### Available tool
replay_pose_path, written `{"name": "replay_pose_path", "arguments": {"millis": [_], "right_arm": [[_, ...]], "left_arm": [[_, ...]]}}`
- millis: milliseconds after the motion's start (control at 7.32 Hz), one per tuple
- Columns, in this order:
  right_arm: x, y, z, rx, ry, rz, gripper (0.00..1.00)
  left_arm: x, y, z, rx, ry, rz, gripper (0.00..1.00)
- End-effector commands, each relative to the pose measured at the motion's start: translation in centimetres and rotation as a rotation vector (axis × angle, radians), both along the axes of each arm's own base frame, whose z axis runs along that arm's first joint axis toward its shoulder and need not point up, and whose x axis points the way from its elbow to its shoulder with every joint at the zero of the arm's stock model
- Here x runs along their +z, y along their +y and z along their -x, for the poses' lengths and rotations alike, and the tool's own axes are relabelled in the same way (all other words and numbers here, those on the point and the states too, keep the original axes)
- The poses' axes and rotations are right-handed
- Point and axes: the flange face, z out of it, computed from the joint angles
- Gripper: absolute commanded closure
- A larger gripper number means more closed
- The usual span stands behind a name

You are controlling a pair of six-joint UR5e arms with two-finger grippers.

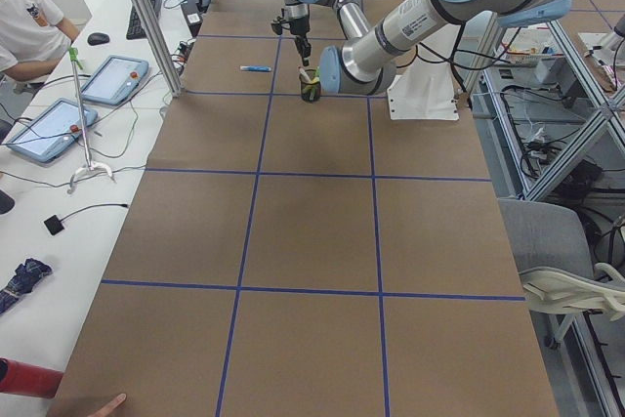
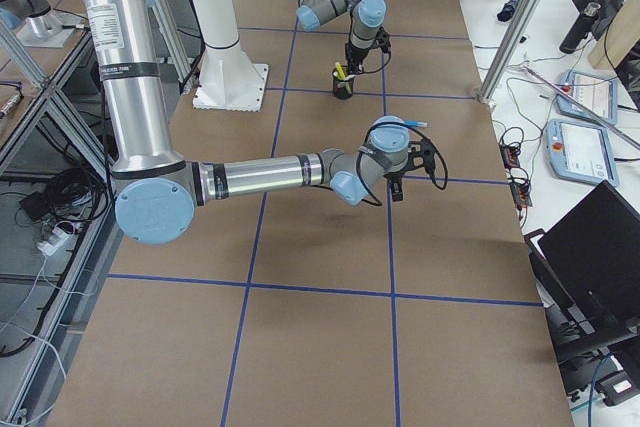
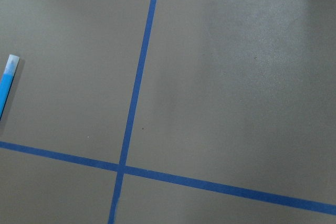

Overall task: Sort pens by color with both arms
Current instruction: 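Lower the left gripper into the cup and grasp the red marker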

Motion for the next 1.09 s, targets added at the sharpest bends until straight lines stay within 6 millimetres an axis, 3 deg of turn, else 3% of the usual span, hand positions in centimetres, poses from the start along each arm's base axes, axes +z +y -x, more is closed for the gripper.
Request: {"name": "replay_pose_path", "arguments": {"millis": [0, 273, 547, 956], "right_arm": [[0.3, 0.0, 0.1, 0.000, 0.004, 0.004, 0.00], [0.3, -0.1, 0.1, 0.001, 0.005, 0.005, 0.00], [0.3, -0.1, 0.1, 0.001, 0.005, 0.005, 0.00], [0.4, 0.0, 0.0, 0.001, 0.005, 0.007, 0.00]], "left_arm": [[-0.1, 0.1, 0.4, 0.000, 0.012, -0.011, 0.30], [1.6, -0.8, 0.7, 0.013, -0.016, -0.052, 0.31], [1.6, -1.6, 0.9, 0.004, 0.002, -0.066, 0.34], [3.3, -1.7, 0.3, 0.006, 0.004, -0.067, 0.36]]}}
